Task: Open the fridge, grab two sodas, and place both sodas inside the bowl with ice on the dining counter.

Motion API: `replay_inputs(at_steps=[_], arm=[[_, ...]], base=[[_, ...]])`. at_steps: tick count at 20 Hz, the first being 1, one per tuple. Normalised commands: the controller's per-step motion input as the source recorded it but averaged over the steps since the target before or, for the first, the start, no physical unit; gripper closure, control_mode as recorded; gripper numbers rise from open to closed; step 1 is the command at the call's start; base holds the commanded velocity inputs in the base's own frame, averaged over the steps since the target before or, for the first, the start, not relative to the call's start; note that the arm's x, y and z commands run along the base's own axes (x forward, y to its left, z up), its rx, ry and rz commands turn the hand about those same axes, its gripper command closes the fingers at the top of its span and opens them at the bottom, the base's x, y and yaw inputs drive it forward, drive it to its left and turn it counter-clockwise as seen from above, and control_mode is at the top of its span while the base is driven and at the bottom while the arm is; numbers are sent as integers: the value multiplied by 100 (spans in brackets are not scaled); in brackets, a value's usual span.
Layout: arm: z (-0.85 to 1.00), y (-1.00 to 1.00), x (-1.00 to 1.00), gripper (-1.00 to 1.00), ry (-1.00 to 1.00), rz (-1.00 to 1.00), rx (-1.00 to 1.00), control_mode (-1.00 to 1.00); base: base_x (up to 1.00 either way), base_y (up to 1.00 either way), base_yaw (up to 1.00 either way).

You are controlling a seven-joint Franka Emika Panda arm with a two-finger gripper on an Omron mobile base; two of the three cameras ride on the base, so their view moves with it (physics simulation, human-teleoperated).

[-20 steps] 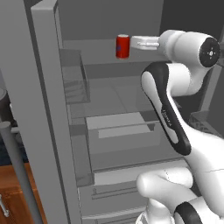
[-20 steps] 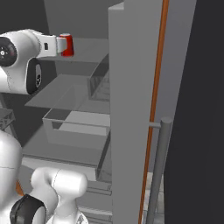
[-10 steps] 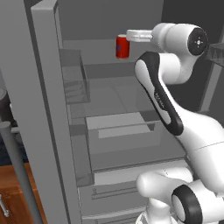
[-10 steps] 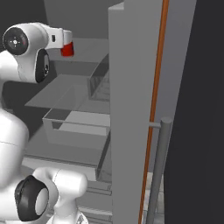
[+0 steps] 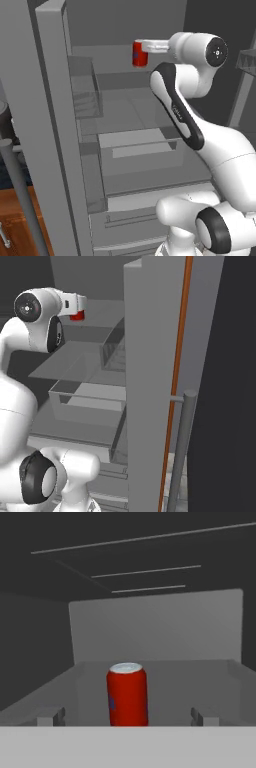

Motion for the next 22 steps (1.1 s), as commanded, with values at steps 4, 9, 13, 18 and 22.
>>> replay_inputs(at_steps=[4,9,13,18,22], arm=[[-9,0,27,-100,0,0,0,-100],[-14,0,32,-100,0,0,0,-100],[-15,1,26,-100,0,0,0,-100],[-10,3,22,-100,0,0,0,-100],[-3,5,22,-100,0,0,0,-100]], base=[[0,0,0],[0,0,0],[0,0,0],[0,0,0],[0,0,0]])
